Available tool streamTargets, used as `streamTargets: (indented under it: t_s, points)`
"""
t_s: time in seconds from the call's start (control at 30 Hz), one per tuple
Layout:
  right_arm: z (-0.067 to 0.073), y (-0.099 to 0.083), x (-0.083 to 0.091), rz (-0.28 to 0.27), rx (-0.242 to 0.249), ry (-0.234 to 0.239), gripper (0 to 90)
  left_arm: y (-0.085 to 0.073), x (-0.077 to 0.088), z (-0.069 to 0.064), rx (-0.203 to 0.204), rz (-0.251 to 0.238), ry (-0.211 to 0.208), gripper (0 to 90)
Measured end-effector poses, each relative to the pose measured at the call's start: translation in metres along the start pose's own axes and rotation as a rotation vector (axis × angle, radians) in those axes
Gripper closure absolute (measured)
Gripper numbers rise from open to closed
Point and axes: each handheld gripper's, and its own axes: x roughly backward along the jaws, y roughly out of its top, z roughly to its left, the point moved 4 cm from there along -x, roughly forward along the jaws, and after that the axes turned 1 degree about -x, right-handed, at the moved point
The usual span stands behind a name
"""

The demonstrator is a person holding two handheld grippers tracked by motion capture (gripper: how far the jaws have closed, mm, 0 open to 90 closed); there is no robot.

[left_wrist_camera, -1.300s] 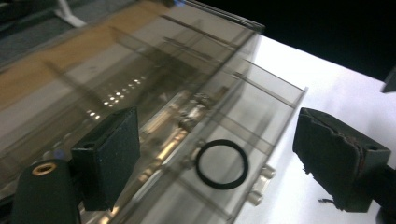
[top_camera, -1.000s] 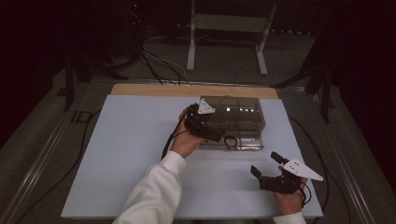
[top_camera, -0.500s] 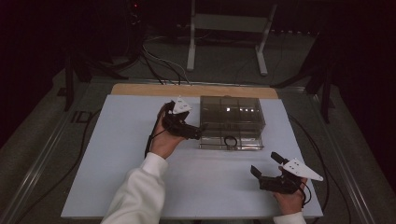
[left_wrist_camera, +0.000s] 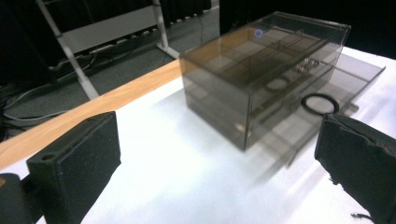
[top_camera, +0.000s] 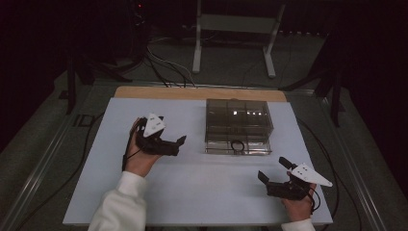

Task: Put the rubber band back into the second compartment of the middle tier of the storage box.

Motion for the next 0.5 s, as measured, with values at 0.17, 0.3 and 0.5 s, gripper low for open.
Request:
streamTargets:
  t_s: [0.17,0.3,0.5]
  points:
    - [0.002,0.0,-0.001,0.004,0.003,0.002,0.9,-0.034,0.026,0.008,0.035,-0.02,0.044,1.0]
    - [0.003,-0.001,-0.003,0.008,0.006,0.006,0.9,-0.056,0.045,0.015,0.069,-0.046,0.09,1.0]
    - [0.004,-0.001,-0.005,0.015,0.008,0.005,0.9,-0.081,0.071,0.025,0.104,-0.077,0.142,1.0]
